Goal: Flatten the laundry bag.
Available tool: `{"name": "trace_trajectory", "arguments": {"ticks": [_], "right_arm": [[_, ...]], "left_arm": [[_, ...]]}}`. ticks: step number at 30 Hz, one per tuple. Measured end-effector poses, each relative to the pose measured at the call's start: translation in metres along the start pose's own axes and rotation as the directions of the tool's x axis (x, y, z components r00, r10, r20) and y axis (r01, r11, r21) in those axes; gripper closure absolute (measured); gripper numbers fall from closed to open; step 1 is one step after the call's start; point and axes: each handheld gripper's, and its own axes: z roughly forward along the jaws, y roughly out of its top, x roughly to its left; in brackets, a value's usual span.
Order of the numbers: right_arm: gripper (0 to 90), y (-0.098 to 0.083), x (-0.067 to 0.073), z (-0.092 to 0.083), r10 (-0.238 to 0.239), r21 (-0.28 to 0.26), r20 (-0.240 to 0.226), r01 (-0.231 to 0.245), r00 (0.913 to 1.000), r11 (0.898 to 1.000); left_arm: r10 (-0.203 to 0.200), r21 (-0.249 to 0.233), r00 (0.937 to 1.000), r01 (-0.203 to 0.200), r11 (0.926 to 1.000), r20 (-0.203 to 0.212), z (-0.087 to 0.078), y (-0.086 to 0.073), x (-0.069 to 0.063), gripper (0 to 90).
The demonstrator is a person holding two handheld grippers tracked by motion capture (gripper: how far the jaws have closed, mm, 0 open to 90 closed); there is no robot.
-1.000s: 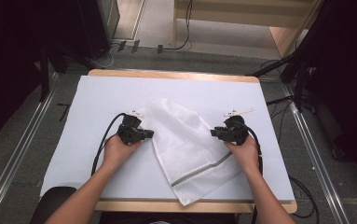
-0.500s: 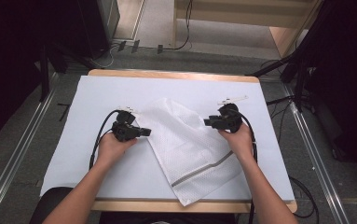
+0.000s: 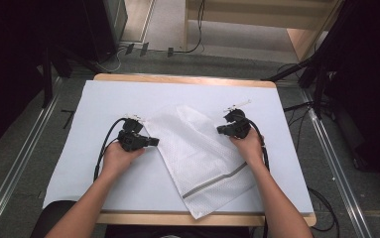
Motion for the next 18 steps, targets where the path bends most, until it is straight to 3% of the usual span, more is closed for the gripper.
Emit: {"name": "trace_trajectory", "arguments": {"ticks": [6,10,13,18], "right_arm": [[89.5,-0.019,-0.010,-0.020,0.057,-0.038,0.027,-0.056,0.9980,0.998],[89.3,-0.034,-0.016,-0.028,0.105,-0.045,0.009,-0.105,0.9944,0.994],[89.0,-0.045,-0.015,-0.031,0.132,-0.040,-0.004,-0.132,0.9912,0.990],[87.8,-0.054,-0.005,-0.032,0.102,-0.018,-0.002,-0.102,0.9947,0.995]], "left_arm": [[-0.007,0.003,1.0000,0.007,1.0000,-0.001,0.000,0.000,0.000,90.0],[-0.007,0.010,0.9999,0.007,0.9999,0.009,0.005,0.001,-0.004,90.0],[0.008,0.028,0.9996,-0.009,0.9996,0.027,0.012,0.002,-0.011,84.6],[0.019,0.059,0.9991,-0.022,0.9981,0.038,0.024,0.003,-0.021,78.0]]}}
